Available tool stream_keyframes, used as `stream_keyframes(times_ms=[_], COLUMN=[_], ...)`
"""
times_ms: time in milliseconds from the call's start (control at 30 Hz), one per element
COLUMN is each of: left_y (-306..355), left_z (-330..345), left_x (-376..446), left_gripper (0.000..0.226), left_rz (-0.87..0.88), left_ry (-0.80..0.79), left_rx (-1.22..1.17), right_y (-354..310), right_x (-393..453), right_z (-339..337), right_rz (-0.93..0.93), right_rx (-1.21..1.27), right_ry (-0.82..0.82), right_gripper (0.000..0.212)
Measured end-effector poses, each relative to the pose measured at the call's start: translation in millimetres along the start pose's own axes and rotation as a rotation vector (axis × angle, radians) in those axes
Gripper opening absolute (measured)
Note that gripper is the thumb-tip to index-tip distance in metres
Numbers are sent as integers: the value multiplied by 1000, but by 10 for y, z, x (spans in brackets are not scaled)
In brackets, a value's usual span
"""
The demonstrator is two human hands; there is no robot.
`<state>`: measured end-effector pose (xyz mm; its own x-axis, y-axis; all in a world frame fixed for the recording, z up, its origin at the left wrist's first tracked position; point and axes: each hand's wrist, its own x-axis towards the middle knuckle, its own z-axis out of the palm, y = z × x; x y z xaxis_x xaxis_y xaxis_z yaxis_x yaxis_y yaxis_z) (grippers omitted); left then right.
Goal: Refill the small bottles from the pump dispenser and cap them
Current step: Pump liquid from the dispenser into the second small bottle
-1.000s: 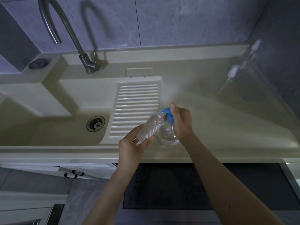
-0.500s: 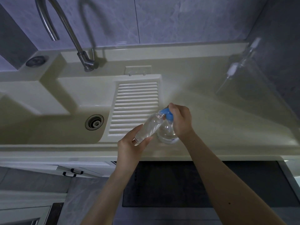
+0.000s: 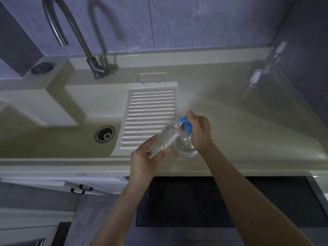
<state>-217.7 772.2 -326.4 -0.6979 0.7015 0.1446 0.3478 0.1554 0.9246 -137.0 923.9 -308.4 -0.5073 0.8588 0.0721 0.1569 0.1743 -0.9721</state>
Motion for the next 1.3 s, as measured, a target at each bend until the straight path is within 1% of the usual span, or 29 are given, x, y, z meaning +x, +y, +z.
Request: stream_keyframes(times_ms=[67,167,300,400,633,733,833,933,1000,1067,1100,1200,1233,1300], left_y=[-6,-8,-13,-2,-1,1,12,15,3,-15,-21,-32,-29,-17], left_z=[-2,9,14,13,19,44,50,40,29,23,26,35,32,32], left_x=[-5,-28,-31,-21,-16,-30,-23,-19,-17,-29,-32,-38,-42,-37], left_gripper=[42,40,40,40,37,29,27,32,37,38,37,37,37,35], left_rz=[-4,-18,-26,-20,-14,-10,-5,-1,-8,-5,-5,-9,-7,0], left_ry=[2,17,25,18,13,17,22,29,25,26,28,26,28,33], left_rx=[0,7,12,-3,-18,0,10,26,29,41,44,44,45,50], right_y=[25,53,60,60,-15,-18,-31,-45,-32,11,17,34,23,2], right_x=[41,49,48,32,-10,-21,-19,11,24,37,42,50,40,21], right_z=[11,21,23,1,-21,-33,-21,-9,-3,11,17,39,35,3], right_rz=[3,-17,-6,1,29,29,26,58,48,35,27,3,4,13], right_rx=[-8,17,45,6,-38,-54,-51,-3,26,28,19,-4,-7,-5], right_ry=[4,2,-8,12,-40,-44,-30,-32,-23,-7,-5,-9,-15,-35], right_gripper=[56,45,41,50,68,53,58,54,50,45,45,66,64,51])
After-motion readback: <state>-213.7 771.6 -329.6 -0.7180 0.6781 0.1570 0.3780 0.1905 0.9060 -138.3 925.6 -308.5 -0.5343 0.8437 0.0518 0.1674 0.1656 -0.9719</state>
